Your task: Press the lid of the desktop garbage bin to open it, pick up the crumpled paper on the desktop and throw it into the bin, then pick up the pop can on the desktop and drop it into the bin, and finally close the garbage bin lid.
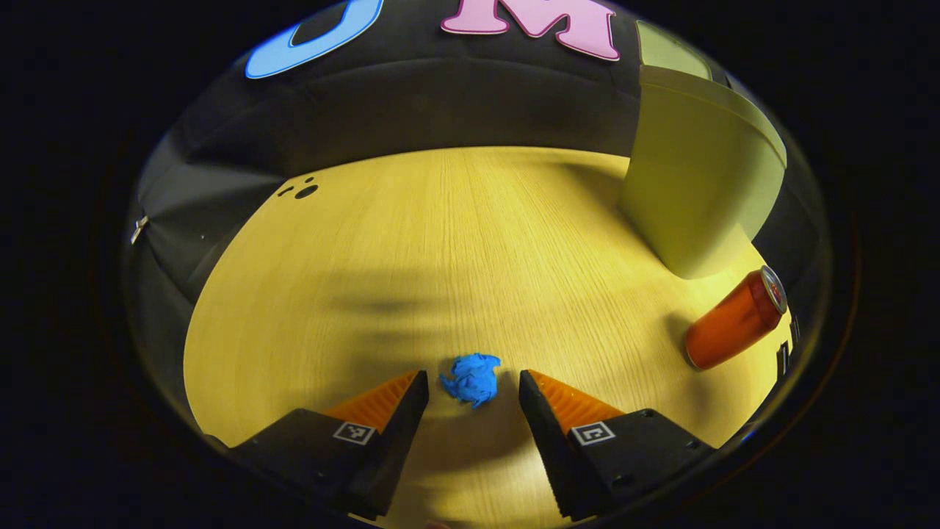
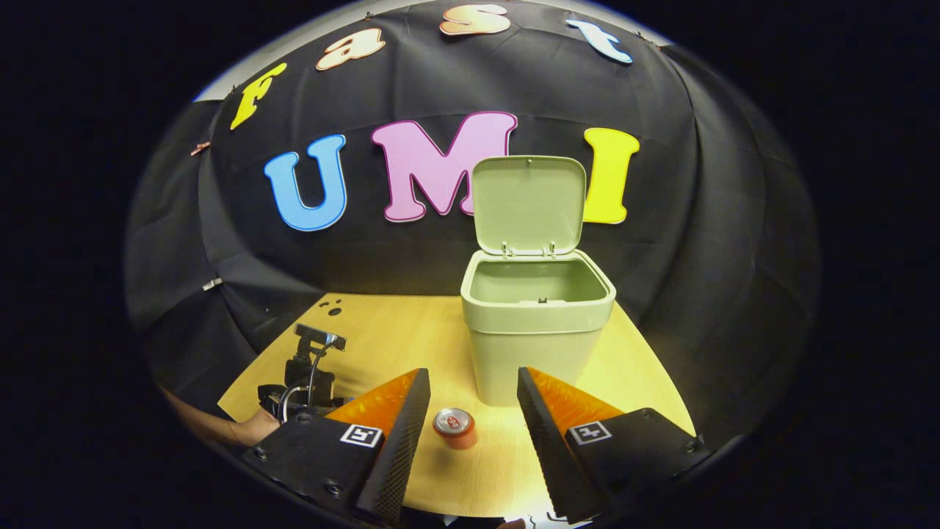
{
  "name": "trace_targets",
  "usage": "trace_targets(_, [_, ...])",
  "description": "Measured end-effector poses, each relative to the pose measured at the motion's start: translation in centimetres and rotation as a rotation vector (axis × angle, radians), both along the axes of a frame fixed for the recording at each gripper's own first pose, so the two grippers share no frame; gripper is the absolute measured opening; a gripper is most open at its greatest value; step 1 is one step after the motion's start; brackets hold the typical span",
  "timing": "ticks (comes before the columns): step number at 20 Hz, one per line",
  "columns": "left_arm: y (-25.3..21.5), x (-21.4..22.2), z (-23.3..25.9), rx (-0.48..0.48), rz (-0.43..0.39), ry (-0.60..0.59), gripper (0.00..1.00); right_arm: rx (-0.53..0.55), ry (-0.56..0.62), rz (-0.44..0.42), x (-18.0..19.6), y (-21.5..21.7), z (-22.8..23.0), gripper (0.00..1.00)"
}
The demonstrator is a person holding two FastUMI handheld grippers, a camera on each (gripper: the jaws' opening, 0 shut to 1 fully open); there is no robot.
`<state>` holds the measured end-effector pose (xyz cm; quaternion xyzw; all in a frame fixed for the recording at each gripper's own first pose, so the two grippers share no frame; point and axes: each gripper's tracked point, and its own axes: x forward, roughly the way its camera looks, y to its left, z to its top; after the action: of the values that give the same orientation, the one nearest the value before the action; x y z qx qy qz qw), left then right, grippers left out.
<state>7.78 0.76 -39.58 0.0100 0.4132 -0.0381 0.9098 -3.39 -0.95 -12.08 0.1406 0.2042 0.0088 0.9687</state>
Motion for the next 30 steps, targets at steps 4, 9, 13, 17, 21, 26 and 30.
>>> trace_targets(4, [-0.3, 0.7, -0.3, 0.008, -0.026, -0.001, 0.63, 0.004, 0.041, 0.0, -0.5, 0.2, -1.3, 0.77])
trace_targets(9, [-0.5, 1.3, 1.7, 0.056, -0.061, -0.036, 0.47, -0.028, 0.101, 0.061, -0.6, 1.5, -4.4, 0.77])
trace_targets(13, [-1.8, 2.0, 7.1, -0.002, -0.111, -0.127, 0.43, -0.034, 0.14, 0.107, -0.1, 2.5, -6.9, 0.77])
trace_targets(17, [-4.5, 3.0, 14.1, -0.11, -0.146, -0.241, 0.41, -0.024, 0.172, 0.13, 0.1, 3.0, -9.2, 0.77])
trace_targets(21, [-6.7, 3.6, 21.3, -0.177, -0.189, -0.36, 0.44, -0.027, 0.192, 0.156, 0.3, 3.5, -11.1, 0.77])
trace_targets(26, [-10.4, 5.1, 29.5, -0.22, -0.275, -0.499, 0.43, -0.012, 0.208, 0.165, 0.2, 4.0, -12.4, 0.77])
trace_targets(30, [-14.7, 6.6, 35.4, -0.272, -0.396, -0.603, 0.43, -0.003, 0.213, 0.156, 0.2, 3.8, -12.9, 0.77])
